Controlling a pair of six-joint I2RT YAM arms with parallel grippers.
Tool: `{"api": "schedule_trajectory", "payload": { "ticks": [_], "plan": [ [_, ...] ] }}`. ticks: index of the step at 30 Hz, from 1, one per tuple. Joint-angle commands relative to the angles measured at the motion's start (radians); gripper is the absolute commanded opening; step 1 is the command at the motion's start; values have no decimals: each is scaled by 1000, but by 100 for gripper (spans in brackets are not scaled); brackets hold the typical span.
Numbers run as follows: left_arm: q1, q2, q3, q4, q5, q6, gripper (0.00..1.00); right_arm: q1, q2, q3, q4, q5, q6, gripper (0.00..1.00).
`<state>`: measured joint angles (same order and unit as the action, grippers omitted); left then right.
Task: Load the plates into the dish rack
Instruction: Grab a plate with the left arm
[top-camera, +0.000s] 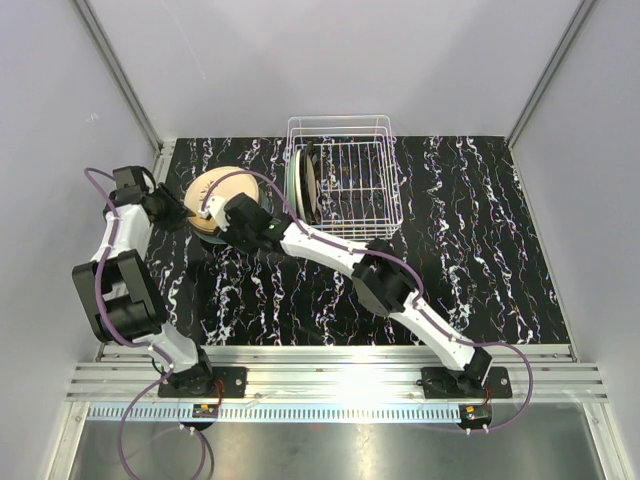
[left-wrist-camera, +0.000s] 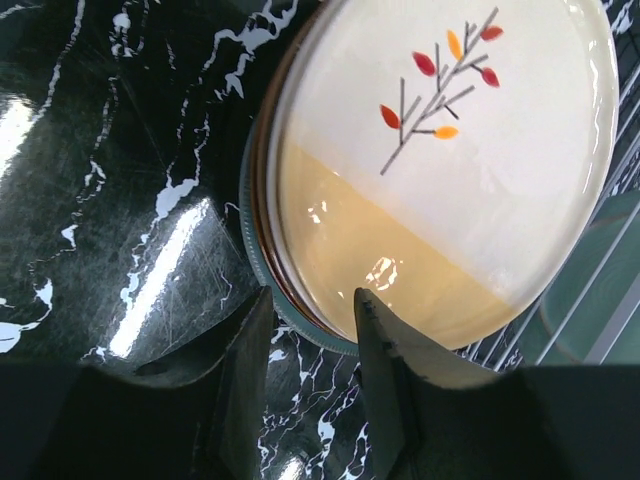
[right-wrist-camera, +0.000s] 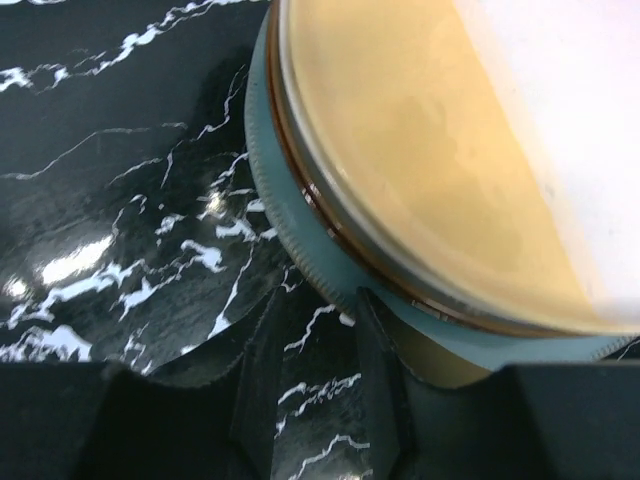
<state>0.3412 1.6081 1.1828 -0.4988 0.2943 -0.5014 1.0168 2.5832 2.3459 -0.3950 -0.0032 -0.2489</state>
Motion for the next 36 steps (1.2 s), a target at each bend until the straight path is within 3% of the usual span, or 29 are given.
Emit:
{"api": "schedule_trajectory", "payload": {
  "ticks": [1,8,12,18,21,22,25,30,36],
  "plan": [
    [41,-59,24,37,14,3,43,17,-167,-97,48,-84,-1,41],
    [44,-59,73,30,-56,18,53,49,-379,-354,157,-103,14,44],
    [38,-25,165,-15,-113,14,59,49,-457,-411,176,-138,22,45],
    [-19,79,303,-44,-184,26,61,60,-587,-557,212,-150,53,46],
    [-31,128,360,-43,-219,18,68,68,-685,-655,238,-158,88,48],
    [-31,144,379,-47,-230,6,76,71,-711,-683,266,-162,91,50],
    [-36,211,460,-64,-234,-21,86,80,-802,-821,327,-187,108,52],
    [-56,358,635,-76,-239,-48,95,85,-891,-888,326,-176,122,54],
    [-71,513,783,-70,-146,-75,99,88,-962,-976,344,-155,128,56]
  ]
}}
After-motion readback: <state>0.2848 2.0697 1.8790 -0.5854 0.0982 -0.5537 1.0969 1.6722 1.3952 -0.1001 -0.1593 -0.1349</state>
